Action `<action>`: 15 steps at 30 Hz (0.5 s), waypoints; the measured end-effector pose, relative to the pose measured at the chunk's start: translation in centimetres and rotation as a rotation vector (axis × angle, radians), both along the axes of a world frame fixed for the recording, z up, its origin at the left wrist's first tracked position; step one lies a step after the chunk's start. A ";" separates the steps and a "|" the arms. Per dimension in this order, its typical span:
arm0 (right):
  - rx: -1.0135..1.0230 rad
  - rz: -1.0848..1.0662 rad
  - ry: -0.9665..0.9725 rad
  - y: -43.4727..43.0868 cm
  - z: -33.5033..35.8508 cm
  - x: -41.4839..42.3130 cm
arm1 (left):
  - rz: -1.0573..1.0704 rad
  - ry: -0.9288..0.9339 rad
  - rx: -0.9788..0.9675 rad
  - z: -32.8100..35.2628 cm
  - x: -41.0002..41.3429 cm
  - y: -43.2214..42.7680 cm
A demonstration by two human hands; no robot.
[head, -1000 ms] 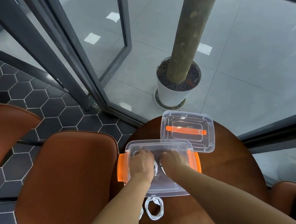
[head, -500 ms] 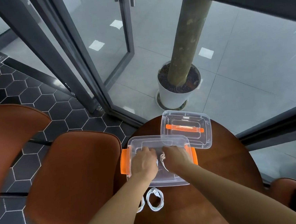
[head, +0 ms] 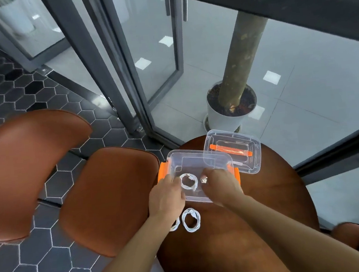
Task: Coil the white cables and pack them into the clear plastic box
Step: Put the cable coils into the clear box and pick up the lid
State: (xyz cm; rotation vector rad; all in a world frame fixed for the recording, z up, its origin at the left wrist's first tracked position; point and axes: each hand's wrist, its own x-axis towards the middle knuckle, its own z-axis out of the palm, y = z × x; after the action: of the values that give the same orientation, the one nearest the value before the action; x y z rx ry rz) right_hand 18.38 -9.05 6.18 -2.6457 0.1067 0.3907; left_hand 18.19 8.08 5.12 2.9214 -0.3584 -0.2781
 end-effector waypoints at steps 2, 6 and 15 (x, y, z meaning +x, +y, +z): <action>0.045 0.010 -0.038 0.5 0.0 -0.8 | 0.041 -0.016 -0.012 0.1 -1.1 0.7; 0.120 0.030 -0.046 2.0 -0.9 -3.3 | 0.190 0.015 -0.039 -0.2 -3.8 2.3; 0.049 0.001 0.316 3.7 -8.2 -7.0 | 0.241 0.232 0.031 -7.0 -6.3 5.3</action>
State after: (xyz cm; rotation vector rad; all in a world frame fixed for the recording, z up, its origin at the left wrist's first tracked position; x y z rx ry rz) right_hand 11.37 -5.33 -2.05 -2.5159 0.1927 0.7986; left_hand 11.91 13.38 -1.90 2.8805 0.0335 -0.5811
